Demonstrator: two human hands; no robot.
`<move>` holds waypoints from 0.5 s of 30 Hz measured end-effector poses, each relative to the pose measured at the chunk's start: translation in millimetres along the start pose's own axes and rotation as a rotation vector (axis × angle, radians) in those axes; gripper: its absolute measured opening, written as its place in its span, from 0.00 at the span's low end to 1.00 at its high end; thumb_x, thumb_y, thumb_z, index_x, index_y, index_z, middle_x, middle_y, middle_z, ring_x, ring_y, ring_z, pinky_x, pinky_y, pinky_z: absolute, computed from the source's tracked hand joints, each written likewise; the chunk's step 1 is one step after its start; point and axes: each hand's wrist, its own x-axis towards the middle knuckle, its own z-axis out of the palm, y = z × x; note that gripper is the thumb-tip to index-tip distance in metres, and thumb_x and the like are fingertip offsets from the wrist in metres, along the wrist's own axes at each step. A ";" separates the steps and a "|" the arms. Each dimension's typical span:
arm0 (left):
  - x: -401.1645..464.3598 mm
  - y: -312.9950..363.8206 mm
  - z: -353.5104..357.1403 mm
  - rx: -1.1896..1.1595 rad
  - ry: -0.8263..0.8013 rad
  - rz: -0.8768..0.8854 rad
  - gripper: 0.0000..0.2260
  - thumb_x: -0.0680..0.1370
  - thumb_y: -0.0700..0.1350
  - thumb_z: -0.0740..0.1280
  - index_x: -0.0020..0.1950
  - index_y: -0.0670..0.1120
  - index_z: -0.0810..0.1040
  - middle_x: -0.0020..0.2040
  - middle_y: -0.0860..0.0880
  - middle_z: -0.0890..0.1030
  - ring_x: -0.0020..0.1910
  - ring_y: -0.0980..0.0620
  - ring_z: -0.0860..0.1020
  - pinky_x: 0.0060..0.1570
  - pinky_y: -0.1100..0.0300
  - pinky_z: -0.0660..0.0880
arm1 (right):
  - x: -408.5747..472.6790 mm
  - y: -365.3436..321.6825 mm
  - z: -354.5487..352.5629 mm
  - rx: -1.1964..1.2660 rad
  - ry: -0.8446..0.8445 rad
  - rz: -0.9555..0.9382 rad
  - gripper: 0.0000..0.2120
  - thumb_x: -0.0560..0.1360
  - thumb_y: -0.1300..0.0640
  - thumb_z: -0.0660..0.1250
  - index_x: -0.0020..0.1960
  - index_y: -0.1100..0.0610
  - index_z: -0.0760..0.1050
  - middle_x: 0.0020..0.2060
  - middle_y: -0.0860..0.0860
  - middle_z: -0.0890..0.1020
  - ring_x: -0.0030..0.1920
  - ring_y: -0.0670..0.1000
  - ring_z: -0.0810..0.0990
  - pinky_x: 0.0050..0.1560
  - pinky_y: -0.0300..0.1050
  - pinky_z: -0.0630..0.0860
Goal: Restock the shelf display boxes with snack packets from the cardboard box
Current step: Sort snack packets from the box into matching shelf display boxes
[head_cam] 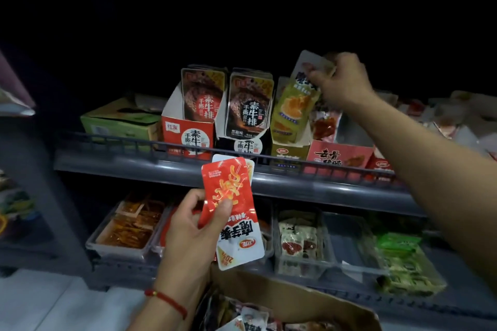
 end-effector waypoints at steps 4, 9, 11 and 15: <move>1.3 -3.7 0.1 0.027 -0.012 0.009 0.11 0.76 0.50 0.72 0.53 0.46 0.78 0.42 0.50 0.88 0.38 0.53 0.87 0.32 0.64 0.79 | 17.7 16.0 32.9 -0.274 -0.178 -0.058 0.17 0.80 0.53 0.70 0.67 0.57 0.75 0.59 0.52 0.80 0.59 0.51 0.79 0.53 0.42 0.72; 3.0 -7.8 4.4 0.026 -0.053 -0.003 0.12 0.74 0.52 0.72 0.52 0.47 0.78 0.44 0.49 0.88 0.41 0.51 0.87 0.37 0.57 0.82 | 30.1 23.1 45.5 -0.516 -0.237 -0.122 0.18 0.80 0.48 0.68 0.68 0.51 0.73 0.60 0.55 0.80 0.52 0.55 0.77 0.53 0.51 0.76; 5.0 -9.6 3.9 0.015 -0.056 -0.013 0.12 0.74 0.54 0.72 0.52 0.49 0.78 0.45 0.49 0.88 0.43 0.49 0.87 0.44 0.48 0.83 | 35.0 26.1 46.8 -0.574 -0.240 -0.135 0.16 0.81 0.50 0.67 0.67 0.49 0.72 0.58 0.55 0.79 0.49 0.52 0.74 0.49 0.50 0.74; 7.2 -10.8 4.5 0.003 -0.056 -0.026 0.12 0.74 0.55 0.73 0.53 0.51 0.78 0.45 0.50 0.88 0.43 0.50 0.87 0.48 0.45 0.84 | 42.3 33.1 50.0 -0.634 -0.178 -0.219 0.15 0.81 0.55 0.66 0.65 0.48 0.69 0.59 0.56 0.76 0.50 0.56 0.74 0.45 0.51 0.71</move>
